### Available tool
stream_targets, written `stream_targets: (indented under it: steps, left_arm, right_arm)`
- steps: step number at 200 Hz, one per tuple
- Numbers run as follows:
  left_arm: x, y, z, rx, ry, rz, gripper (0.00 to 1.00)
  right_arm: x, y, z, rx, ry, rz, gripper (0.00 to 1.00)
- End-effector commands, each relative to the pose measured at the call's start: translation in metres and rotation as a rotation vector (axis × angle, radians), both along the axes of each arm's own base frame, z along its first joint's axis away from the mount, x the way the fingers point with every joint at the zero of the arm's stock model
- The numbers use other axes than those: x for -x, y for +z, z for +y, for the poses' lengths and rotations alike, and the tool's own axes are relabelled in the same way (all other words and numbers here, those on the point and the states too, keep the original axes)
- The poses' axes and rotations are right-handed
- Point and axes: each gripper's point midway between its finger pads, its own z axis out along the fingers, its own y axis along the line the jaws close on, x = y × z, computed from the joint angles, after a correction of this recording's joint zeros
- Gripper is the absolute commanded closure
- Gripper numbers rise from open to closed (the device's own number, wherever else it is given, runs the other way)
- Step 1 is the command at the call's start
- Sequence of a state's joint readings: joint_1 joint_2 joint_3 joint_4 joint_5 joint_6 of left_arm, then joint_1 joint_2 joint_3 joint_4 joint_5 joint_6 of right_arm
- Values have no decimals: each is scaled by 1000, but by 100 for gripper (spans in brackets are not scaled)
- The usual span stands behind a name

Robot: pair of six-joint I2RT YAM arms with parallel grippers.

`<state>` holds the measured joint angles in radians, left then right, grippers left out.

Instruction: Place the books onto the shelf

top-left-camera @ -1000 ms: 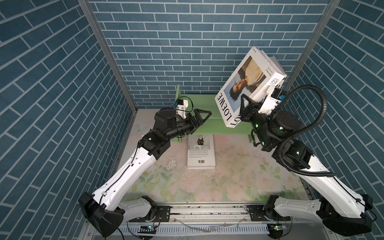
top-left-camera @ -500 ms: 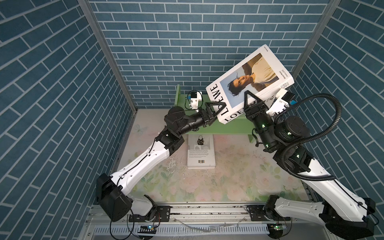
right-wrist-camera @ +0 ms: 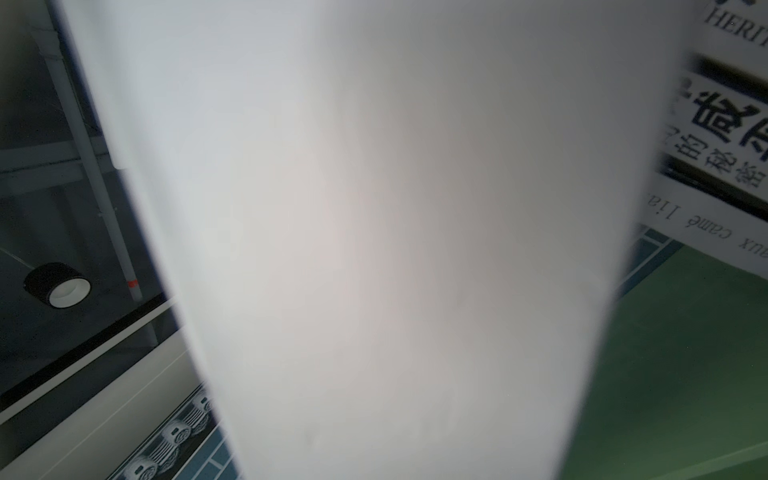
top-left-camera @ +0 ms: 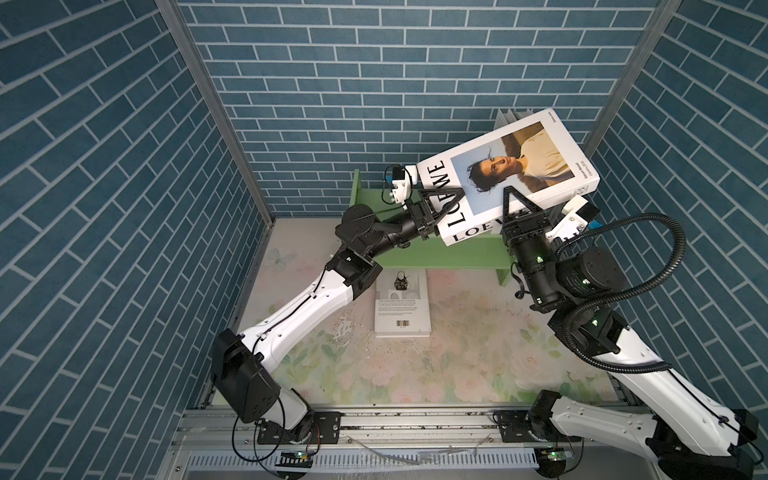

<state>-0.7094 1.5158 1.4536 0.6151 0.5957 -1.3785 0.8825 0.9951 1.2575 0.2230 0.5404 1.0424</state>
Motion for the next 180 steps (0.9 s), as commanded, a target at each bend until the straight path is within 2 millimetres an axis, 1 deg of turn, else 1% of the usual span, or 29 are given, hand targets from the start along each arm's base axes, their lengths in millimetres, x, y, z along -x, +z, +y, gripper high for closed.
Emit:
stream_targets:
  steps: [1, 21, 36, 58, 84, 101, 123, 141, 156, 163, 165, 173, 180]
  left_arm:
    - [14, 23, 5, 55, -30, -65, 25]
    - [14, 22, 6, 41, -19, -55, 36]
    - [12, 19, 6, 23, -9, -46, 42]
    - [10, 17, 8, -4, 6, -34, 52]
    - [2, 14, 16, -44, 40, 0, 61]
    - [-4, 14, 28, -58, 67, 23, 67]
    - [-10, 15, 47, -78, 107, 50, 71]
    - [-15, 12, 63, -128, 140, 81, 73]
    - [-20, 1, 78, -205, 174, 132, 75]
    - [-22, -6, 85, -241, 191, 156, 75]
    - [-22, -5, 88, -245, 197, 156, 75]
    - [-24, -14, 95, -286, 214, 191, 75]
    - [-22, -17, 101, -314, 220, 209, 75]
  right_arm:
    - [4, 7, -6, -101, 30, -15, 76]
    - [3, 3, -5, -101, 32, -8, 75]
    - [2, 0, -2, -92, 39, -2, 73]
    - [-1, -8, 3, -65, 42, 11, 63]
    - [-4, -15, 8, -4, 37, 30, 55]
    - [-5, -18, 11, 48, 32, 31, 46]
    - [-4, -22, 12, 135, 26, 47, 28]
    - [-5, -28, 12, 227, 9, 67, 14]
    - [-5, -36, 11, 310, -5, 86, 10]
    - [-5, -40, 10, 349, -11, 97, 9]
    - [-5, -41, 9, 358, -14, 99, 9]
    - [-4, -46, 7, 406, -27, 107, 9]
    - [-3, -48, 5, 452, -35, 104, 9]
